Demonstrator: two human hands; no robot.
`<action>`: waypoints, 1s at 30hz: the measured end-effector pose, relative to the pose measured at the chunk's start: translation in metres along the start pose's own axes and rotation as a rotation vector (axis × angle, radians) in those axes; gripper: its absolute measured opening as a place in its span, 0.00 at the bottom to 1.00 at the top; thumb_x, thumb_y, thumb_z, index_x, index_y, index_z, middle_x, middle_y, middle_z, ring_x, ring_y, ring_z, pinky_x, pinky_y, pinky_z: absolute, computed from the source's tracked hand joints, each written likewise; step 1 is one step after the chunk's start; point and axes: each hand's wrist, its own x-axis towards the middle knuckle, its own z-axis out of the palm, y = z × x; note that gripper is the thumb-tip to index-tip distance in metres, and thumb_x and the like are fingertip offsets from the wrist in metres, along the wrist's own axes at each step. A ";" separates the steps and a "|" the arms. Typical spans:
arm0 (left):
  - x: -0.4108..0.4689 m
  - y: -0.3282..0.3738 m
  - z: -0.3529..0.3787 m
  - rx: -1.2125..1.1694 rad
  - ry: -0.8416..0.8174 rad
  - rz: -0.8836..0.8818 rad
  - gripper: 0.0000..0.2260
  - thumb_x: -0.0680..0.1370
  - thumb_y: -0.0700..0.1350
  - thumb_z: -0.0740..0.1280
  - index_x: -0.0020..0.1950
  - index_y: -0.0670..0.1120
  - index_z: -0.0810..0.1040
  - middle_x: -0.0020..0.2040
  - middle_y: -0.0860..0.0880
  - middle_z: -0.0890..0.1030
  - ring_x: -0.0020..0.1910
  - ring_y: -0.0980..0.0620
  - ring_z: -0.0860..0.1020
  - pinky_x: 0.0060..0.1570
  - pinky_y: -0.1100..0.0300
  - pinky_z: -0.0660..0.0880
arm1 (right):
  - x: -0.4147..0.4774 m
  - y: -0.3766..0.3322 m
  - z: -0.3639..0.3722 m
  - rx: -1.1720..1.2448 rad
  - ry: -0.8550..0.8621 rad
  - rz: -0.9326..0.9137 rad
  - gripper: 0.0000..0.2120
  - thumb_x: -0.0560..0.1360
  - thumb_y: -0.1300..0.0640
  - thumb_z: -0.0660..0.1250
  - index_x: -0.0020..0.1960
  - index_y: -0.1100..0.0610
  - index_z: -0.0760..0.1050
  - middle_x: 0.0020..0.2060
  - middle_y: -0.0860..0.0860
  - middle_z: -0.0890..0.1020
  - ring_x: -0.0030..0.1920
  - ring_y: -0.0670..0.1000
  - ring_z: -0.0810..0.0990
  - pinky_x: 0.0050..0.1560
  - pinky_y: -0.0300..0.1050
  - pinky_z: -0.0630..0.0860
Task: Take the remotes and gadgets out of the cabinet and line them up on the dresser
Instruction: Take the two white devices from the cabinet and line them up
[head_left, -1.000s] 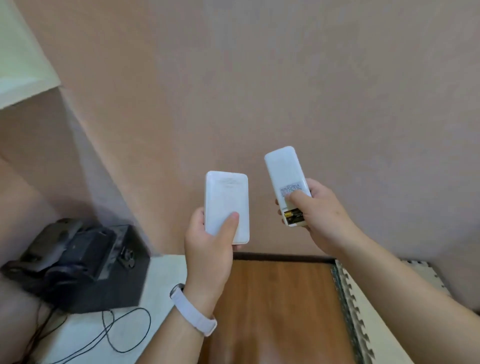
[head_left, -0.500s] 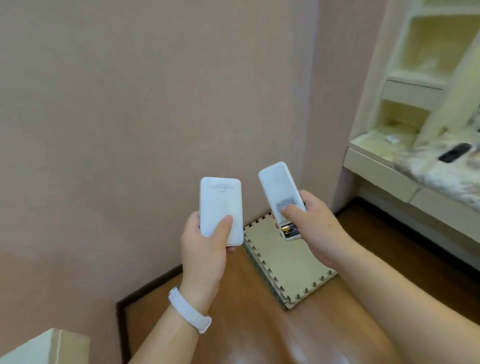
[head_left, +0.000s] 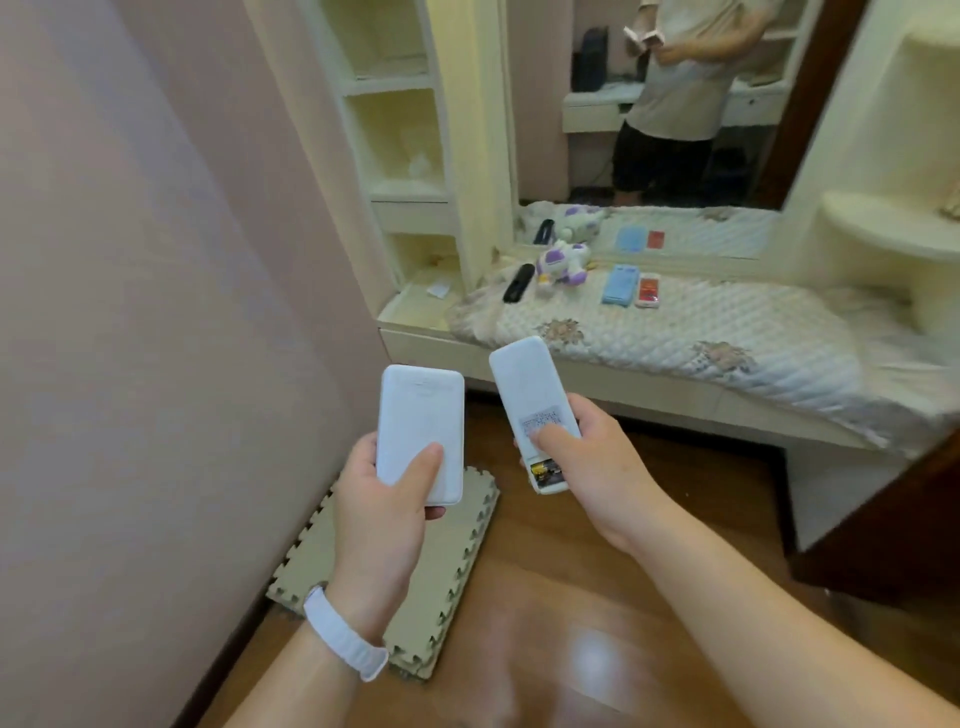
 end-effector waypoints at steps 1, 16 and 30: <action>0.007 -0.002 0.011 0.000 -0.039 -0.002 0.06 0.77 0.42 0.70 0.51 0.51 0.76 0.46 0.50 0.82 0.40 0.54 0.81 0.33 0.60 0.77 | 0.002 0.003 -0.009 0.001 0.030 0.016 0.07 0.74 0.56 0.64 0.51 0.51 0.76 0.47 0.55 0.83 0.49 0.60 0.82 0.49 0.62 0.80; 0.191 -0.019 0.128 -0.136 -0.372 -0.102 0.06 0.77 0.40 0.70 0.52 0.46 0.77 0.48 0.43 0.82 0.39 0.50 0.80 0.30 0.59 0.76 | 0.135 -0.009 -0.047 -0.131 0.372 0.165 0.06 0.76 0.58 0.65 0.50 0.50 0.76 0.46 0.55 0.82 0.46 0.57 0.82 0.40 0.48 0.79; 0.275 -0.039 0.229 -0.072 -0.622 -0.201 0.06 0.77 0.41 0.69 0.52 0.49 0.77 0.49 0.46 0.82 0.44 0.48 0.82 0.29 0.62 0.77 | 0.207 0.007 -0.095 -0.127 0.562 0.247 0.07 0.75 0.57 0.65 0.52 0.47 0.76 0.47 0.54 0.82 0.48 0.58 0.81 0.40 0.47 0.76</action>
